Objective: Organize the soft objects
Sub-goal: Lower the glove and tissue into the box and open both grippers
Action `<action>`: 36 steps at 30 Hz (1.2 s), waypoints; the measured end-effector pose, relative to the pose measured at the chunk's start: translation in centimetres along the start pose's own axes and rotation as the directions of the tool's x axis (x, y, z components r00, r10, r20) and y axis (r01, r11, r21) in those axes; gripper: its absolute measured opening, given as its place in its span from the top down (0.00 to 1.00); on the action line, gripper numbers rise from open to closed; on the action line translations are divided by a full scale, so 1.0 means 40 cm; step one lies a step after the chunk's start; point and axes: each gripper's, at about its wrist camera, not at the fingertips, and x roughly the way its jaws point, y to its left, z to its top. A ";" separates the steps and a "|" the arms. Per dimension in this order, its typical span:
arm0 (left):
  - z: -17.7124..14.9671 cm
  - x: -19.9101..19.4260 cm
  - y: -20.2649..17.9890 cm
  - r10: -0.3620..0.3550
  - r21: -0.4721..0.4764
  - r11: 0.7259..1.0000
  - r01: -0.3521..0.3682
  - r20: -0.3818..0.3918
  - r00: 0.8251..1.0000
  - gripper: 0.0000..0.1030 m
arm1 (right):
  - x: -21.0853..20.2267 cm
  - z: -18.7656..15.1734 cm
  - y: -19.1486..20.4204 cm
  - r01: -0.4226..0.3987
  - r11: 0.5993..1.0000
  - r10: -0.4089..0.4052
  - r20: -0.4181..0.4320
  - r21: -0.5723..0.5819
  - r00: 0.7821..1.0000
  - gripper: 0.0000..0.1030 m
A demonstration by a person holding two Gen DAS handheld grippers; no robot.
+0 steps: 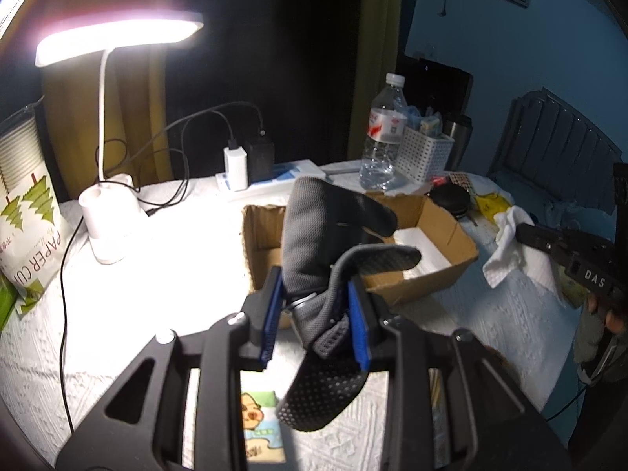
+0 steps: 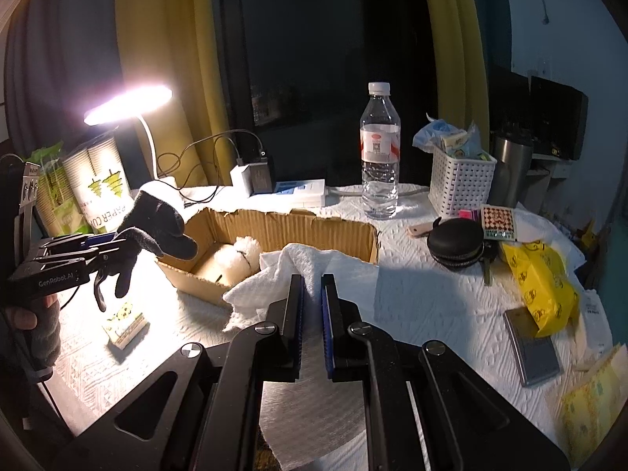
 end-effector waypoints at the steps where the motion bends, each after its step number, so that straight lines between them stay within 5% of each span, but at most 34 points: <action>1: 0.005 0.004 0.004 0.001 0.000 1.000 -0.001 0.003 1.000 0.69 | 0.006 0.005 -0.001 0.000 1.000 0.000 0.002 -0.002 1.000 0.91; 16: 0.079 0.096 0.055 0.003 0.001 1.000 -0.003 0.030 1.000 0.69 | 0.130 0.067 -0.025 -0.025 1.000 0.025 -0.003 -0.009 1.000 0.91; 28: 0.059 0.233 0.061 -0.024 -0.010 1.000 0.024 -0.065 0.998 0.69 | 0.280 0.058 -0.047 -0.049 0.999 0.049 -0.081 -0.004 0.995 0.91; 36: 0.044 0.296 0.058 0.017 -0.005 1.000 -0.018 -0.145 0.989 0.65 | 0.363 0.027 -0.047 -0.026 1.000 0.025 -0.185 -0.005 0.982 0.91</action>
